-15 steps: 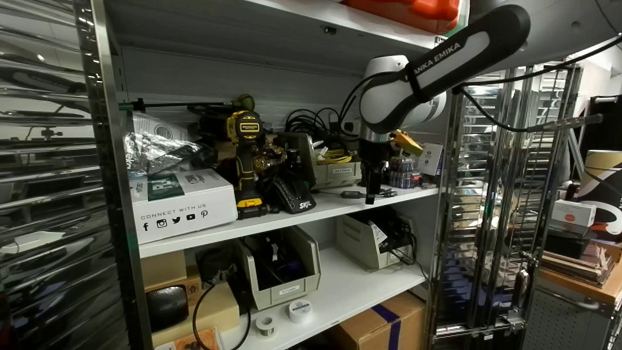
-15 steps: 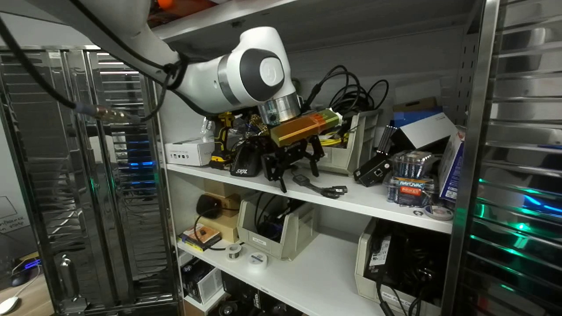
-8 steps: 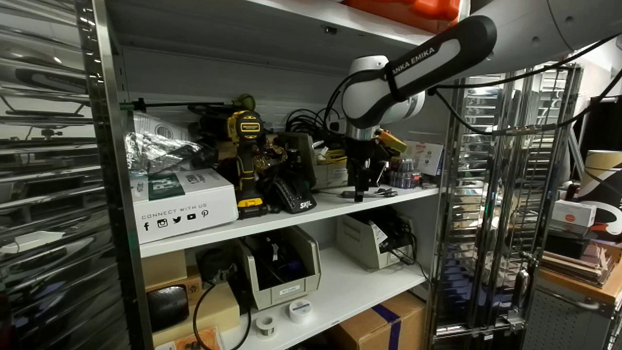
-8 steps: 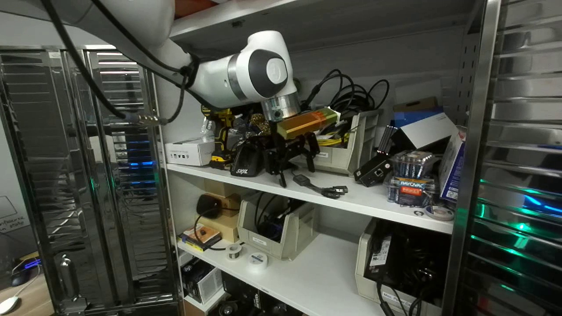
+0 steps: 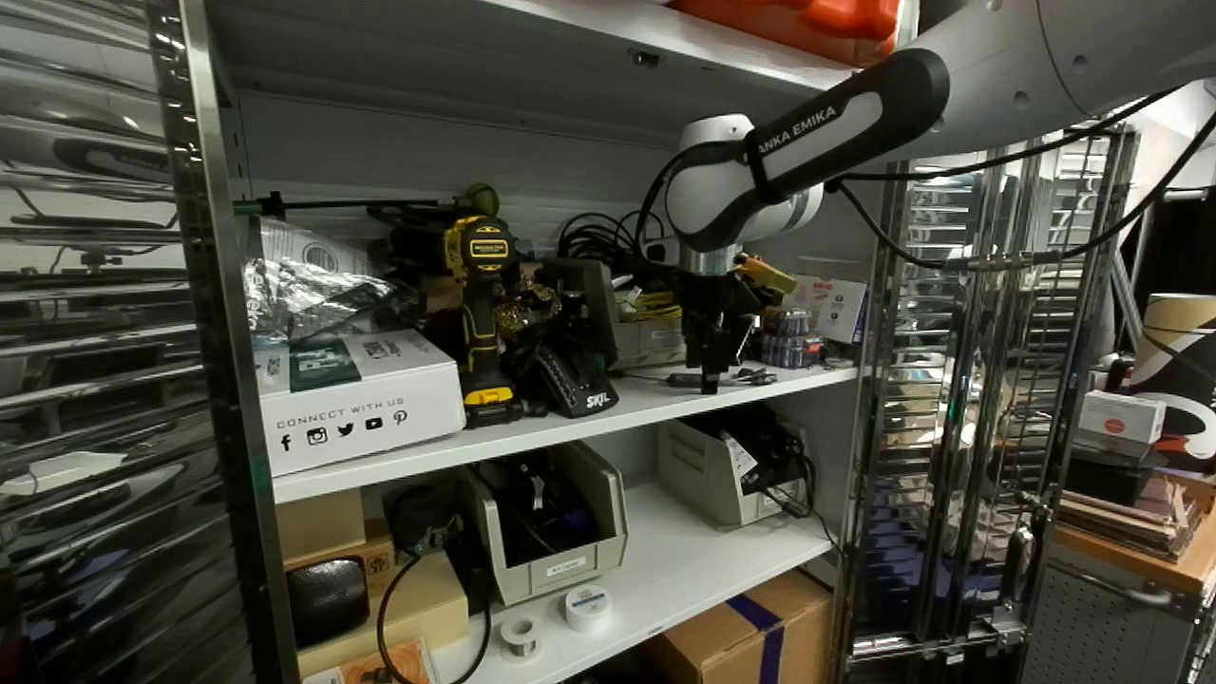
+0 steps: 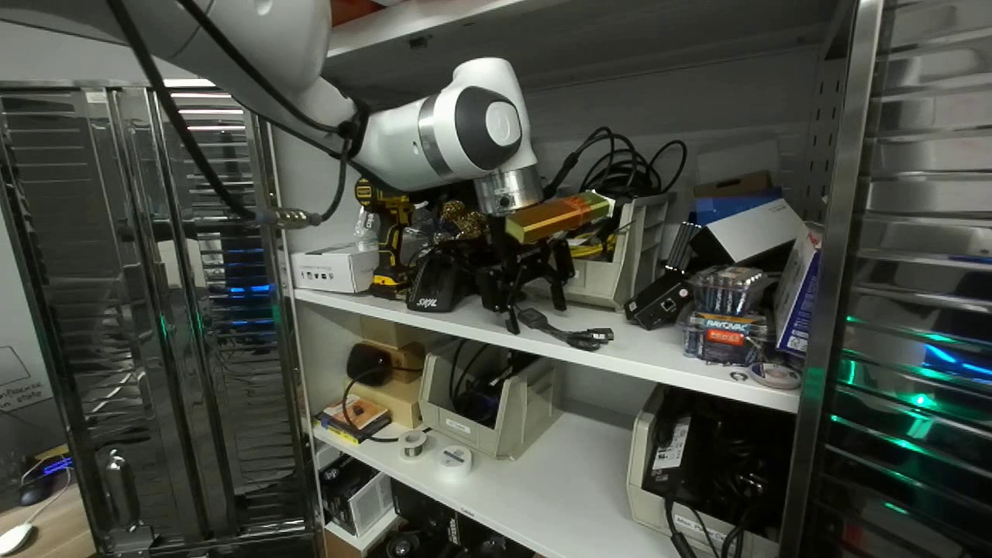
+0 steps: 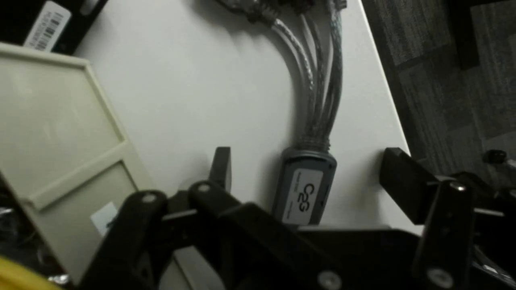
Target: Pick up the black cable and put it in the tool box
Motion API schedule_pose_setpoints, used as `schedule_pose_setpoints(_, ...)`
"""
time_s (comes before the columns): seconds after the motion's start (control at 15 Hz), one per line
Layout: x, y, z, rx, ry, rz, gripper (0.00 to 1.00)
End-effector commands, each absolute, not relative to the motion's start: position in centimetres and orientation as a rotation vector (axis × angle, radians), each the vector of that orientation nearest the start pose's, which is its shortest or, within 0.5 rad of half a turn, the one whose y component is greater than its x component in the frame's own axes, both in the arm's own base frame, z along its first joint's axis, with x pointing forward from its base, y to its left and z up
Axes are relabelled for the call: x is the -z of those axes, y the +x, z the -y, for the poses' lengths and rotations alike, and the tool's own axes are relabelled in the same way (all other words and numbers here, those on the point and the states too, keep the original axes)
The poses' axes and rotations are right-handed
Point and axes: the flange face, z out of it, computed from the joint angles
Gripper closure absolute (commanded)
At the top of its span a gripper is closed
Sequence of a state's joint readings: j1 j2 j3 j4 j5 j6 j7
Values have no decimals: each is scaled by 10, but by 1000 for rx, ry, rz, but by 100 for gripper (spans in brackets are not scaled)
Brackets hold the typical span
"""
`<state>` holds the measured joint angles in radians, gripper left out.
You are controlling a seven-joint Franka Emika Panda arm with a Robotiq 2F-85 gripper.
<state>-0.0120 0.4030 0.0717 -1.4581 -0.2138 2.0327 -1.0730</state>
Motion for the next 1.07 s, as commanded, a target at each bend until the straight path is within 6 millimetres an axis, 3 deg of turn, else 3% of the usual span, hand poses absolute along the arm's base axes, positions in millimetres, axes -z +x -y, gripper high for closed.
schedule_pose_setpoints(0.0, -473, 706, -18, 89, -2737, 1964, 34)
schedule_pose_setpoints(0.4, -476, 698, -16, 80, -2673, 2007, 81)
schedule_pose_setpoints(0.67, -480, 688, -5, 103, -2744, 1974, 78)
schedule_pose_setpoints(1.0, -492, 667, 12, 319, -2881, 1936, 78)
